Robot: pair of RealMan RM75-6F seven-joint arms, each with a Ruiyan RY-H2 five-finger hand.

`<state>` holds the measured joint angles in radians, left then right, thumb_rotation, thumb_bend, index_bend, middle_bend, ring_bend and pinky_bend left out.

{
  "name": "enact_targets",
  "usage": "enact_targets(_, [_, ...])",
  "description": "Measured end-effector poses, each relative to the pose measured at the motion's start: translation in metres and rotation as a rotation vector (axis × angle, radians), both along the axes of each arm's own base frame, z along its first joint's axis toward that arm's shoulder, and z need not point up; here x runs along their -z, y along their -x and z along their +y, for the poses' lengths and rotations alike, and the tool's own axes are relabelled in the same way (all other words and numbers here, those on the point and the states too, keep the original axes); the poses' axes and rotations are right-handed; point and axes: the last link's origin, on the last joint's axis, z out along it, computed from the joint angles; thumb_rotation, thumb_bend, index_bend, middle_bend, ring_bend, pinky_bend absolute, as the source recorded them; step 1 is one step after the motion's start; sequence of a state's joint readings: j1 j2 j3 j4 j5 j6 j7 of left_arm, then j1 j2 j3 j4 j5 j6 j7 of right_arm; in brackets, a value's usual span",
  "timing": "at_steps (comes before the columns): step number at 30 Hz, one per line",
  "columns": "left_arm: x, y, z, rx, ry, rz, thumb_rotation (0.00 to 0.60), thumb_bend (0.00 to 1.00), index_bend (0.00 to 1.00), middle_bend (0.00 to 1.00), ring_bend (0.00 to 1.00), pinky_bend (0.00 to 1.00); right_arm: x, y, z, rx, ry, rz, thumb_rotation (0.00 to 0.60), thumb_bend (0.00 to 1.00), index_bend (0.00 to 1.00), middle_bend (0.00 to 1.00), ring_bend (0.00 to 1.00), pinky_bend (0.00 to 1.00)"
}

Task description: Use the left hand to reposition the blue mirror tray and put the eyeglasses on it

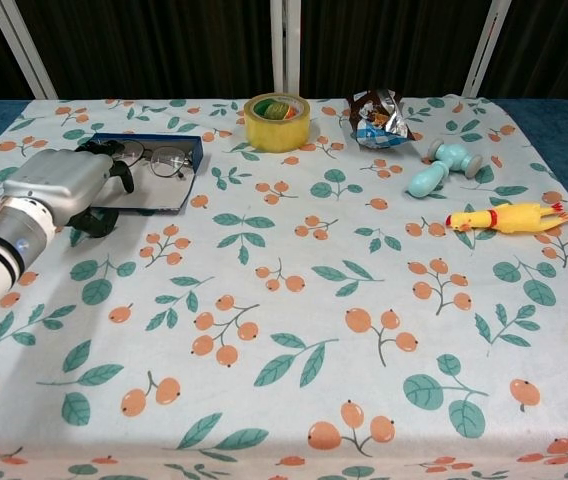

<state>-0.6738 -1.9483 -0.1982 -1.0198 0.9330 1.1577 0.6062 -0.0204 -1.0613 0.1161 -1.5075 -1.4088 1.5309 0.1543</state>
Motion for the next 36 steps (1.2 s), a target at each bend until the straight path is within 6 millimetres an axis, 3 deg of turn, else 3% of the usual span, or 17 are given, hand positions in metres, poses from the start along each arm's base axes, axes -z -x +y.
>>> enact_targets(8, [-0.012, -0.011, 0.02, 0.009, -0.031, -0.078, 0.6, 0.5, 0.59, 0.01, 0.04, 0.16, 0.0, -0.001, -0.001, -0.004, 0.002, 0.004, 0.6, 0.19, 0.0, 0.0, 0.0, 0.0])
enact_targets(22, [-0.014, -0.008, 0.056, -0.032, -0.027, -0.052, 0.6, 0.52, 0.6, 0.02, 0.04, 0.16, -0.008, -0.001, 0.0, 0.012, 0.026, 0.015, 0.6, 0.19, 0.0, 0.0, 0.0, 0.0])
enact_targets(30, [-0.012, -0.01, 0.05, -0.039, -0.001, -0.135, 0.6, 0.54, 0.73, 0.04, 0.04, 0.16, -0.003, 0.0, -0.003, 0.014, 0.016, 0.009, 0.6, 0.19, 0.0, 0.0, 0.0, 0.0])
enact_targets(36, [-0.02, -0.011, 0.03, -0.013, -0.025, -0.194, 0.6, 0.56, 0.78, 0.07, 0.04, 0.16, 0.001, 0.002, -0.004, 0.016, 0.009, 0.005, 0.6, 0.19, 0.0, 0.0, 0.0, 0.0])
